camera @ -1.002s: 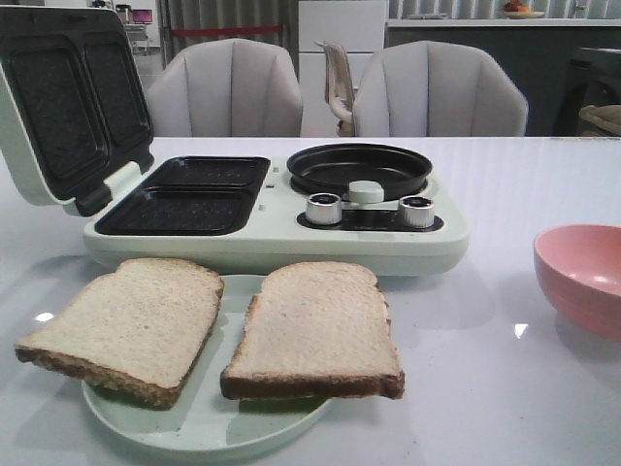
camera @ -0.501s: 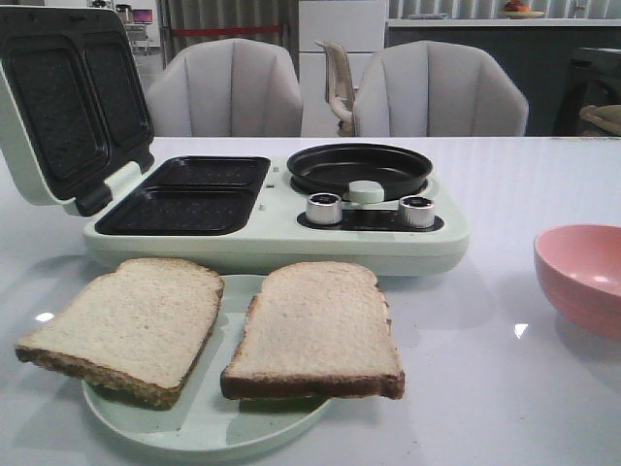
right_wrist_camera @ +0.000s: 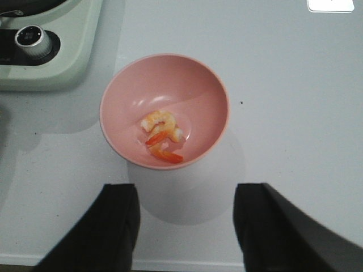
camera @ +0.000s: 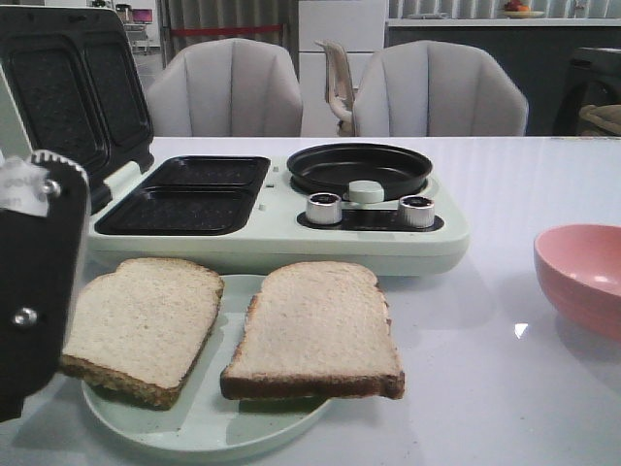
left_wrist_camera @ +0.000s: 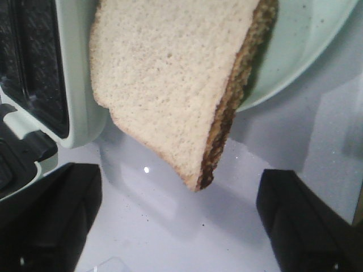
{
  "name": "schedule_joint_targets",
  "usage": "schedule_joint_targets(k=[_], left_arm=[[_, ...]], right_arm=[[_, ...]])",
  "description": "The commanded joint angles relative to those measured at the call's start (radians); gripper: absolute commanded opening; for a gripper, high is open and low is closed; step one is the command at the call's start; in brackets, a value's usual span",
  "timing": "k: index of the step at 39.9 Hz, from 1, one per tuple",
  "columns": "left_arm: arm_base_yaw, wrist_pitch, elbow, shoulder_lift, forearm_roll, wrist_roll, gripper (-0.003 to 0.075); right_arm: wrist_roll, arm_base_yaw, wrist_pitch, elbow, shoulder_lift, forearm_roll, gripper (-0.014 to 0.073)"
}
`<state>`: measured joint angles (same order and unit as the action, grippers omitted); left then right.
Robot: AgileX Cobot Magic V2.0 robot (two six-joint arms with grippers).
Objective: Make breakfast with bread and shrimp
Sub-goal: 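Grasp the bread slice nearest the left gripper with the left gripper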
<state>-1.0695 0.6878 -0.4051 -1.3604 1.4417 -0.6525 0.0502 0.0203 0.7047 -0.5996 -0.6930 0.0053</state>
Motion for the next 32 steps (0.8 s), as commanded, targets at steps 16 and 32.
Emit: schedule_joint_targets(k=[16,32], left_arm=[[0.081,0.039,-0.037,-0.115,0.236,-0.150,0.0602],[0.091,0.037,-0.037,-0.180,0.327,-0.195,0.0397]], right_arm=[[-0.008,0.007,-0.061,-0.034,-0.003,0.000,0.0487],[-0.008,0.007,-0.061,-0.034,-0.003,0.000,0.0487]])
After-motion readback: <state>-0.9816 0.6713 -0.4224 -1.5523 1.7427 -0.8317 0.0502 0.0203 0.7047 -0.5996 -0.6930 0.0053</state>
